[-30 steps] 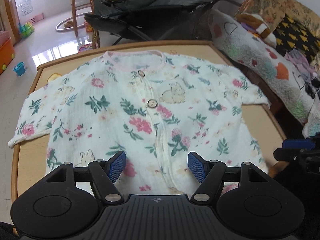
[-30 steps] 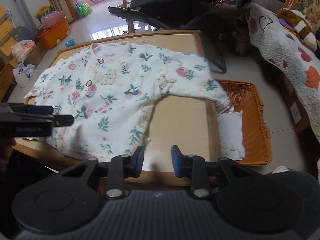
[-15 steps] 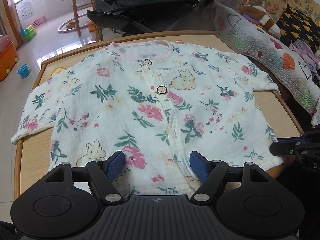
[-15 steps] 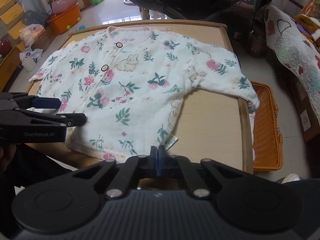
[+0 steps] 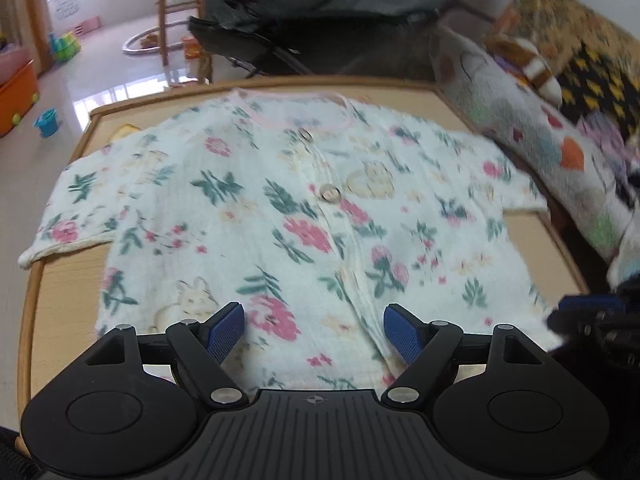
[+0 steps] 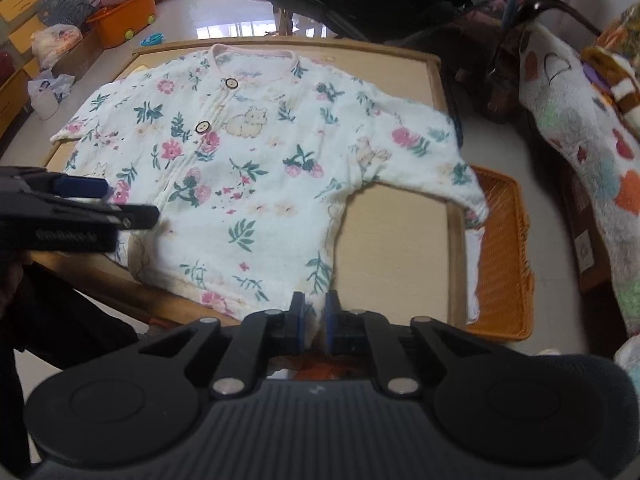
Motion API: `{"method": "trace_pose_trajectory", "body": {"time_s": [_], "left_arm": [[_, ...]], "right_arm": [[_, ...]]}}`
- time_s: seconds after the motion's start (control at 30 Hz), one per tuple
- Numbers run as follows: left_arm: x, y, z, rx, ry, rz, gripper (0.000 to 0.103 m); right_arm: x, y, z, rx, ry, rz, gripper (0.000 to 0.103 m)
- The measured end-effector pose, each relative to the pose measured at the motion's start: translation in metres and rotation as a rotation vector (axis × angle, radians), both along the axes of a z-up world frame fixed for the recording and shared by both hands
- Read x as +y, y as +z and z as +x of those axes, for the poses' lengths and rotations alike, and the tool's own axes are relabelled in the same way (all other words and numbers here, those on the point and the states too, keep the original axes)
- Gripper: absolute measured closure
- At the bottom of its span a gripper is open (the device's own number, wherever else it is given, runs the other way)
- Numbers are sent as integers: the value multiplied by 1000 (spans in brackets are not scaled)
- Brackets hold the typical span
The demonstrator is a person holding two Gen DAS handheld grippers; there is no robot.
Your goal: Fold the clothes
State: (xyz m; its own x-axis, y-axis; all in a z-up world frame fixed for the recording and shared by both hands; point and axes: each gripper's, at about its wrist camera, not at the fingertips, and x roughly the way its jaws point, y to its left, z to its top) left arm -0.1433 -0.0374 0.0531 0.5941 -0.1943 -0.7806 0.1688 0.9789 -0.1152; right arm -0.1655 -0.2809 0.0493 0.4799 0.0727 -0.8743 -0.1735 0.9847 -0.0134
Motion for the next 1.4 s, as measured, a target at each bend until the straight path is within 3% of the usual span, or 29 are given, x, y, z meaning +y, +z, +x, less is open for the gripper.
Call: {"method": "trace_pose_trajectory", "body": {"time_s": [0.03, 0.23, 0.37, 0.47, 0.53, 0.6, 0.73, 0.9, 1.07, 1.2, 1.4], "left_arm": [[7, 5, -1, -20, 22, -18, 25], [60, 38, 3, -110, 181, -78, 25], [107, 45, 15, -93, 326, -82, 25], [136, 40, 31, -60, 401, -130, 25], [146, 36, 46, -38, 409, -160, 25], [145, 30, 63, -14, 395, -134, 25], [126, 17, 93, 13, 342, 77, 25], [103, 2, 114, 43, 201, 250, 24], [111, 3, 118, 30, 196, 224, 23], [121, 5, 113, -5, 217, 277, 23], [130, 4, 113, 5, 243, 222, 24]], "right_arm": [[-1, 2, 0, -7, -9, -11, 79], [-8, 14, 2, -49, -54, -24, 78], [8, 14, 6, -68, -8, -14, 78], [22, 9, 10, -66, 16, -18, 78], [28, 8, 14, -83, 26, -4, 78], [30, 8, 23, -101, 22, -1, 78], [33, 9, 42, -137, 6, 3, 78], [38, 0, 63, -128, 9, 44, 78], [46, -24, 63, -71, 24, 22, 78], [42, -28, 60, -78, 24, 28, 78], [41, -28, 58, -88, 27, 25, 74]]}}
